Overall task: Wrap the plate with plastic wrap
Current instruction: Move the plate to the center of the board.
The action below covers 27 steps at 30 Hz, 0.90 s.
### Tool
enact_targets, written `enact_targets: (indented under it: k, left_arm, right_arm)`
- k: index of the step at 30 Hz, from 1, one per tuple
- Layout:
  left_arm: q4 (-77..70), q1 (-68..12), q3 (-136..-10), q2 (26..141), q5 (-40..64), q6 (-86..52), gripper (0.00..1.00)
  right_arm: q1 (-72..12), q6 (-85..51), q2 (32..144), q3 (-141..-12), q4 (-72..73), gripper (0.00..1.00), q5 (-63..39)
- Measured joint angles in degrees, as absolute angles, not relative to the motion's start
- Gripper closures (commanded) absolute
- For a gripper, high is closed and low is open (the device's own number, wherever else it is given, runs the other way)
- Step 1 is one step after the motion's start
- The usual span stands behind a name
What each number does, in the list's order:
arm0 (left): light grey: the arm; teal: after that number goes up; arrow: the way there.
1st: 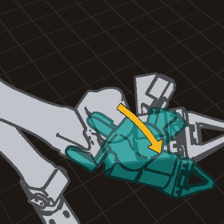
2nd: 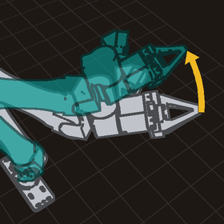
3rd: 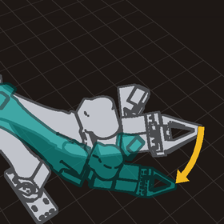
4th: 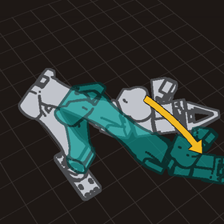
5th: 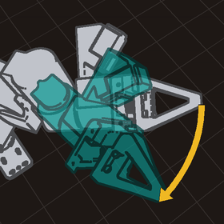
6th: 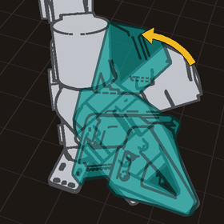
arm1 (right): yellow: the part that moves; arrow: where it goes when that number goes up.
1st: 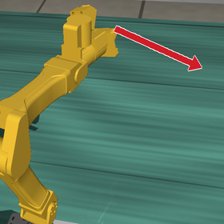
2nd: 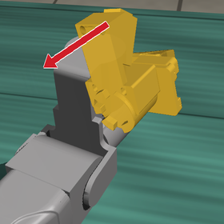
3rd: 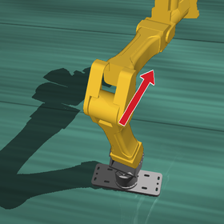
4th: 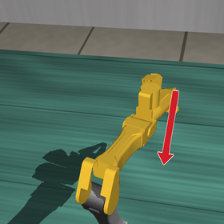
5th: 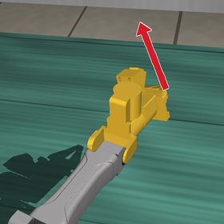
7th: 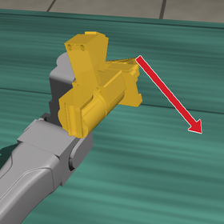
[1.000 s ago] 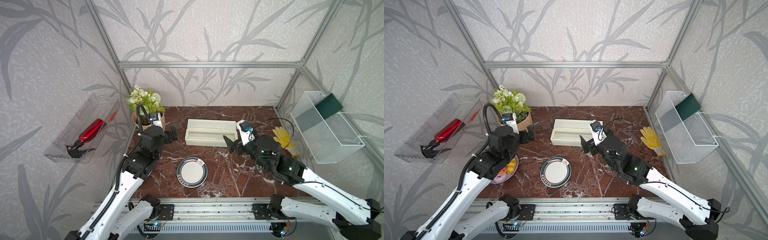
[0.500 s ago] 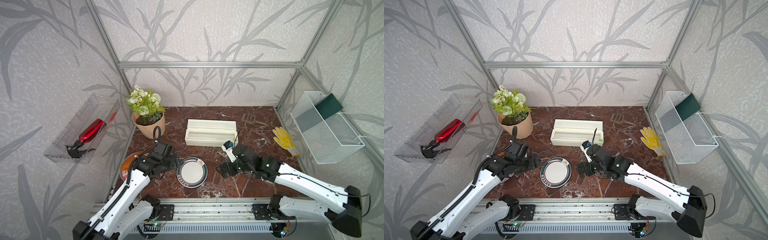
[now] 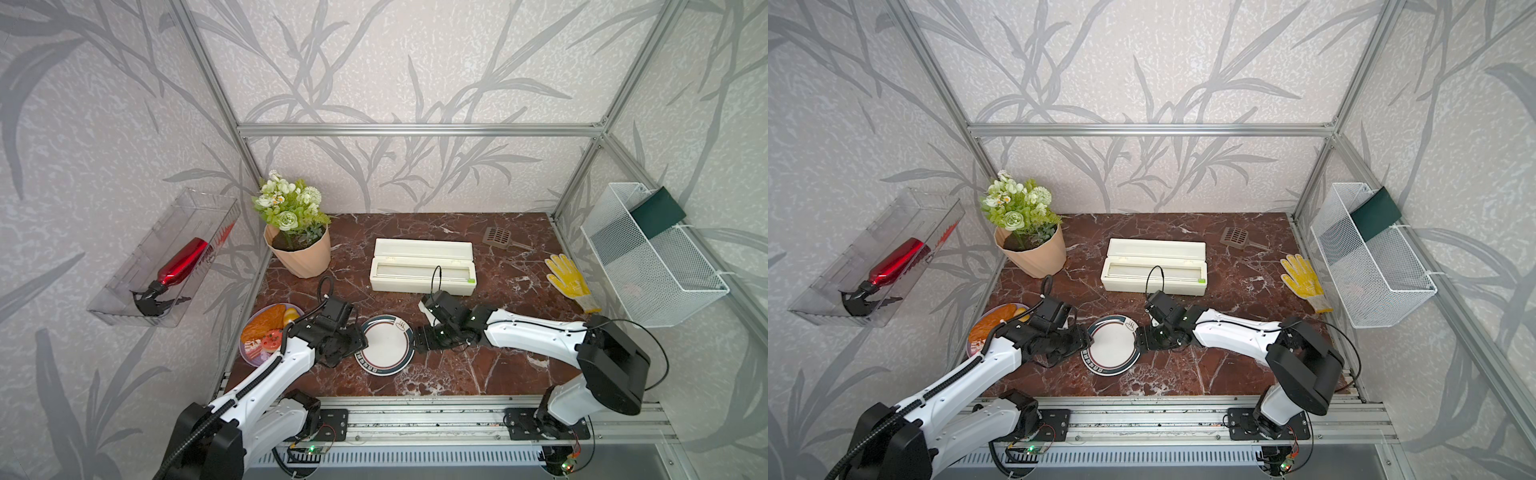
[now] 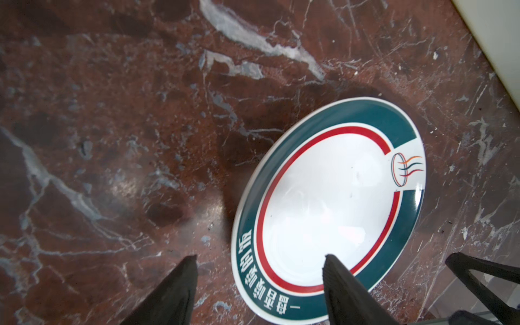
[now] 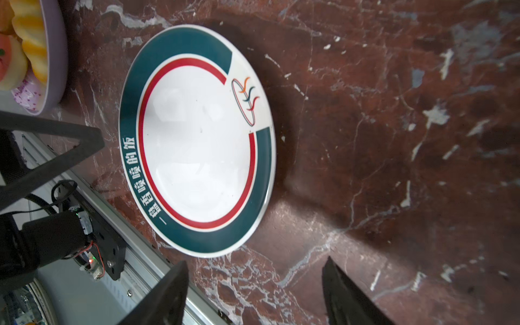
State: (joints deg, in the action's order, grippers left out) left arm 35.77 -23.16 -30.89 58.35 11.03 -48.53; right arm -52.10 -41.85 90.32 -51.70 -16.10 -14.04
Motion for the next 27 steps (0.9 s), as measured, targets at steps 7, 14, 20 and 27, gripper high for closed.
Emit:
enact_targets:
  k: [7, 14, 20, 27]
  left_arm:
    - [33.30, -23.16, -28.60, 58.74, 8.82, -48.53, 0.37]
    - [27.62, -23.16, -25.30, 60.99, 9.10, -49.56, 0.52]
    - [24.75, -23.31, -24.53, 61.39, 9.41, -50.19, 0.60]
    - [23.11, -24.80, -24.62, 62.89, 9.78, -50.06, 0.71]
  right_arm:
    - [-50.61, -43.86, 95.20, -53.08, -13.04, 0.37, -15.07]
    - [-50.50, -45.12, 99.57, -53.91, -10.28, 0.45, -16.82]
    - [-50.50, -45.67, 100.12, -53.91, -8.97, 0.60, -17.02]
    - [-50.35, -46.06, 100.47, -53.65, -7.38, 0.66, -16.53]
